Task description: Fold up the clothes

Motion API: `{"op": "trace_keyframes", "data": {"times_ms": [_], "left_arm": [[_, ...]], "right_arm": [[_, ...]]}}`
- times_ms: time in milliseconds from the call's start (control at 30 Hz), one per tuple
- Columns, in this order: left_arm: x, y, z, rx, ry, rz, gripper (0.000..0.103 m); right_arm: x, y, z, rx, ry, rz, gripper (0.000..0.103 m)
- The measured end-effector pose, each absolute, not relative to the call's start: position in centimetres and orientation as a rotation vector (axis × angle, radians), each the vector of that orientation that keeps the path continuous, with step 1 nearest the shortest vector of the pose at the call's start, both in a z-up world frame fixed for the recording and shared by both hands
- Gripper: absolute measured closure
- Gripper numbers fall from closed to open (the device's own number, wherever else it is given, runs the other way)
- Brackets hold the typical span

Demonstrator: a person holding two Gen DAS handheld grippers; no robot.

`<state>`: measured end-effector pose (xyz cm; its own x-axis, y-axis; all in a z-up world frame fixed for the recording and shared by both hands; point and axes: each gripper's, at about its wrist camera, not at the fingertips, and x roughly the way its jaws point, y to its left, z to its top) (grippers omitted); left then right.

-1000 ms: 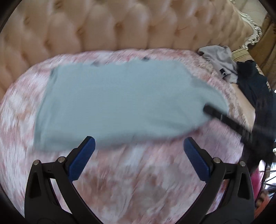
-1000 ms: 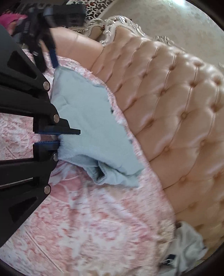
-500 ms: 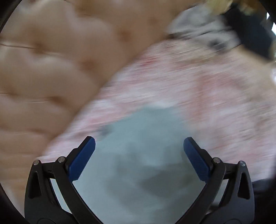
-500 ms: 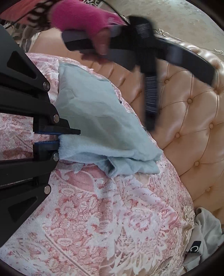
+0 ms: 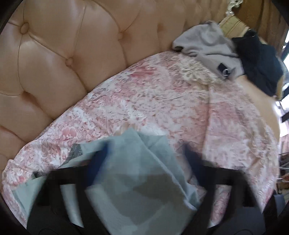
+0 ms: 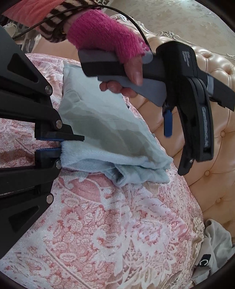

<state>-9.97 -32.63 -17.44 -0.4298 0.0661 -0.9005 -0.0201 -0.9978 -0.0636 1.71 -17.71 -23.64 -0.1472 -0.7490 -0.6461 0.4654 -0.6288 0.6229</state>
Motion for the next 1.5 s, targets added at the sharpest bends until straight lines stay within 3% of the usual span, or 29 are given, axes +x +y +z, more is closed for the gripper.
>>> {"op": "trace_keyframes", "data": {"times_ms": [200,233,300,433,467,500,533,600,1133,1267,1433,1467,1500], "left_arm": [[-9.8,-33.1,-19.0,-1.705,-0.056,2.650,0.058],[-9.8,-33.3,-19.2,-1.712,-0.062,2.654,0.055],[-9.8,-33.4,-19.4,-1.732,-0.058,2.650,0.038],[-10.2,-32.9,-19.7,-1.781,0.009,2.640,0.038],[-10.3,-32.7,-19.7,-1.795,0.014,2.631,0.050],[-10.4,-32.6,-19.8,-1.809,0.018,2.623,0.070],[-10.5,-32.4,-19.9,-1.820,0.027,2.618,0.073],[-10.6,-31.9,-19.8,-1.824,0.075,2.630,0.092],[-10.0,-32.6,-15.9,-1.636,-0.060,2.708,0.096],[-10.7,-32.9,-17.5,-1.685,-0.158,2.685,0.096],[-11.7,-33.4,-20.0,-1.759,-0.308,2.639,0.086],[-11.4,-33.8,-19.5,-1.727,-0.357,2.637,0.070],[-11.0,-34.2,-18.7,-1.685,-0.386,2.651,0.034]], "right_arm": [[1.8,-16.6,-24.0,1.281,-0.368,-1.860,0.093],[1.8,-16.6,-24.0,1.280,-0.368,-1.859,0.093],[2.0,-16.7,-24.0,1.278,-0.367,-1.858,0.093],[2.3,-16.8,-24.1,1.276,-0.371,-1.857,0.093],[2.3,-16.8,-24.1,1.275,-0.373,-1.855,0.093],[2.3,-16.8,-24.1,1.274,-0.376,-1.854,0.093],[2.4,-16.7,-24.2,1.274,-0.380,-1.852,0.094],[2.6,-16.5,-24.2,1.272,-0.387,-1.849,0.093],[3.5,-15.2,-23.8,1.270,-0.405,-1.854,0.096],[3.8,-15.0,-23.8,1.273,-0.414,-1.849,0.096],[3.7,-14.9,-23.9,1.278,-0.426,-1.842,0.096],[3.8,-14.9,-23.9,1.278,-0.429,-1.841,0.096],[3.8,-14.9,-23.9,1.277,-0.427,-1.842,0.096]]}}
